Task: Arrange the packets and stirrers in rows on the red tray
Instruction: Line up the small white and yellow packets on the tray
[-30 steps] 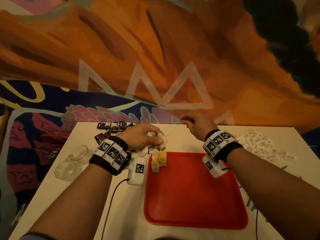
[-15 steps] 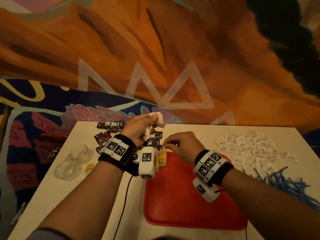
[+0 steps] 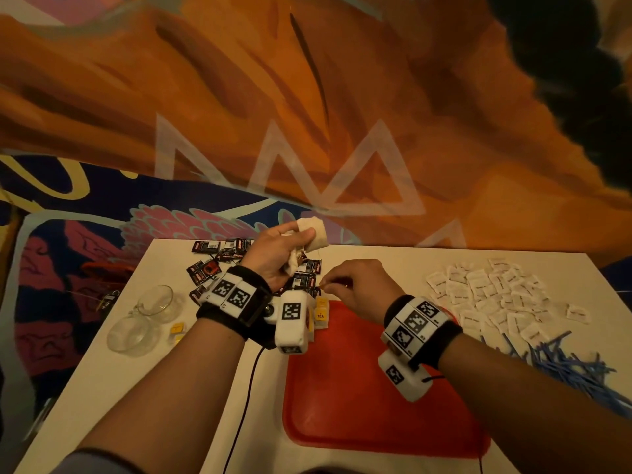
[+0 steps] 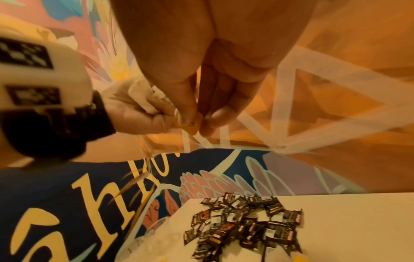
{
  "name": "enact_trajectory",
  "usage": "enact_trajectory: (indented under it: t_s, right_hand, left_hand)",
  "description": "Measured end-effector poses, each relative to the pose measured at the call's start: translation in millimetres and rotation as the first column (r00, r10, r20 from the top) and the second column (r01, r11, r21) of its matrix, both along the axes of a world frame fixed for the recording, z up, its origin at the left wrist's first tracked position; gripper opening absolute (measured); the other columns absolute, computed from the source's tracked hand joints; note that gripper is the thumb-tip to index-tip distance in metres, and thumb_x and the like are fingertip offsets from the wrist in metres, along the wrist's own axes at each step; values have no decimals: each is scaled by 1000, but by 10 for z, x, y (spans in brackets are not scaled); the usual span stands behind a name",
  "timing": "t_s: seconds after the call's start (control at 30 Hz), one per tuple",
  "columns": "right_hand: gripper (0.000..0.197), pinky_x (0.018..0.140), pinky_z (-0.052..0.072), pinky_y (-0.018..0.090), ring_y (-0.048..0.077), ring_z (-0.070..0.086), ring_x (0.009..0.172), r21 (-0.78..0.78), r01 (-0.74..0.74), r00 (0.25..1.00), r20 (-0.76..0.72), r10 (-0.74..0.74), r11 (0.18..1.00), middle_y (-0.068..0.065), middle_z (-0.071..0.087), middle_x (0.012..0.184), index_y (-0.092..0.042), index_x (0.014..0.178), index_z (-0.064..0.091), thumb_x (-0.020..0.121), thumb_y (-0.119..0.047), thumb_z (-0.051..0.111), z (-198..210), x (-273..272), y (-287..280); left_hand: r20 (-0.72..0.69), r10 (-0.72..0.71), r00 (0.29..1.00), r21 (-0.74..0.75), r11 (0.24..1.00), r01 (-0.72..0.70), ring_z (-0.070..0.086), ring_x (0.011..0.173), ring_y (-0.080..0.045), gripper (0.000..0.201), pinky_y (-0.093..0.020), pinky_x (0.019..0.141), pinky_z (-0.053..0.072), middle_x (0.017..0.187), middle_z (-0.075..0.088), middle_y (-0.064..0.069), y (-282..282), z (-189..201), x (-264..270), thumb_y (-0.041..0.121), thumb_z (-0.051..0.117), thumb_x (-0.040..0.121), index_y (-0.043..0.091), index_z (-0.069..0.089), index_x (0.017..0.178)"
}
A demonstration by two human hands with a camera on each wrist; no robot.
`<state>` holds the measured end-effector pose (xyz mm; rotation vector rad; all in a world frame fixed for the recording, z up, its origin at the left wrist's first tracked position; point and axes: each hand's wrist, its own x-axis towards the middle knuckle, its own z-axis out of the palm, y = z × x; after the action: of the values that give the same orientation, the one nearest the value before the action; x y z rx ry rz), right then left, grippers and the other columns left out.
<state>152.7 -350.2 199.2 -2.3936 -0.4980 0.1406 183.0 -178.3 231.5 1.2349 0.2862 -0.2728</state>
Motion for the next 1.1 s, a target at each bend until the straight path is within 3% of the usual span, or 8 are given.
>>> enact_trajectory:
  t_s: [0.07, 0.13, 0.3, 0.57, 0.63, 0.73, 0.87, 1.1]
  right_hand:
    - [13, 77, 39, 6, 5, 61, 88, 44, 2, 999, -35, -1, 999, -6, 73, 97, -21, 98, 77, 89, -22, 69, 72, -2, 22]
    - [9, 77, 50, 16, 6, 65, 78, 160, 53, 991, -132, -31, 986, -6, 73, 87, -21, 93, 76, 88, -17, 70, 153, 17, 40]
    - [18, 59, 54, 25, 18, 70, 66, 509, 239, 933, -357, -50, 827, 8, 69, 68, -12, 82, 61, 84, 3, 70, 350, 81, 15]
    - [14, 53, 53, 20, 13, 68, 60, 578, 380, 900, -411, -145, 722, 6, 69, 69, -10, 81, 64, 85, 2, 69, 356, 169, 31]
    - [14, 53, 52, 21, 13, 68, 61, 548, 376, 904, -392, -167, 748, 6, 68, 71, -12, 81, 65, 85, 1, 69, 346, 157, 26]
    - [16, 54, 52, 23, 14, 68, 62, 488, 342, 920, -347, -181, 803, 4, 69, 72, -13, 79, 66, 83, 1, 71, 330, 123, 7]
    - [18, 54, 46, 17, 7, 66, 58, 326, 271, 936, -308, -169, 906, 0, 70, 65, -18, 74, 68, 81, -2, 74, 268, 83, 1]
    - [10, 64, 51, 13, 5, 67, 67, 133, 223, 962, -192, -196, 966, -5, 71, 70, -20, 81, 74, 80, -10, 76, 194, 50, -9]
  left_hand:
    - [41, -17, 999, 78, 997, 14, 69, 75, -14, 23, -20, 58, 52, 94, 71, -10, 12, -53, -5, -2, 62, 91, 7, 66, 112]
    - [72, -52, 996, 145, 989, 41, 70, 79, -15, 24, -22, 64, 53, 94, 73, -9, 21, -85, -17, -3, 64, 89, 11, 68, 108]
    - [195, -104, 975, 325, 945, 36, 69, 88, -21, 25, -33, 79, 53, 96, 74, -8, 18, -111, -75, 0, 71, 85, 15, 71, 105]
    - [329, -214, 920, 476, 879, 34, 69, 96, -17, 26, -30, 86, 55, 104, 74, -1, -20, -138, -153, 11, 78, 82, 24, 73, 105]
    - [317, -169, 933, 442, 897, 12, 69, 88, -13, 25, -27, 78, 54, 101, 74, -2, -24, -141, -161, 9, 77, 83, 22, 72, 104]
    - [207, -13, 978, 288, 956, -48, 67, 92, -25, 25, -34, 76, 54, 105, 71, -10, -7, -144, -138, 3, 70, 87, 18, 69, 106]
    - [51, 118, 992, -3, 993, -118, 64, 87, -20, 24, -24, 58, 45, 111, 68, -17, 66, -107, -74, 0, 59, 93, 10, 63, 114]
    - [-29, 123, 992, -158, 979, -126, 54, 46, -7, 13, -16, 38, 39, 91, 64, -15, 138, -54, -55, 1, 53, 97, 11, 58, 105]
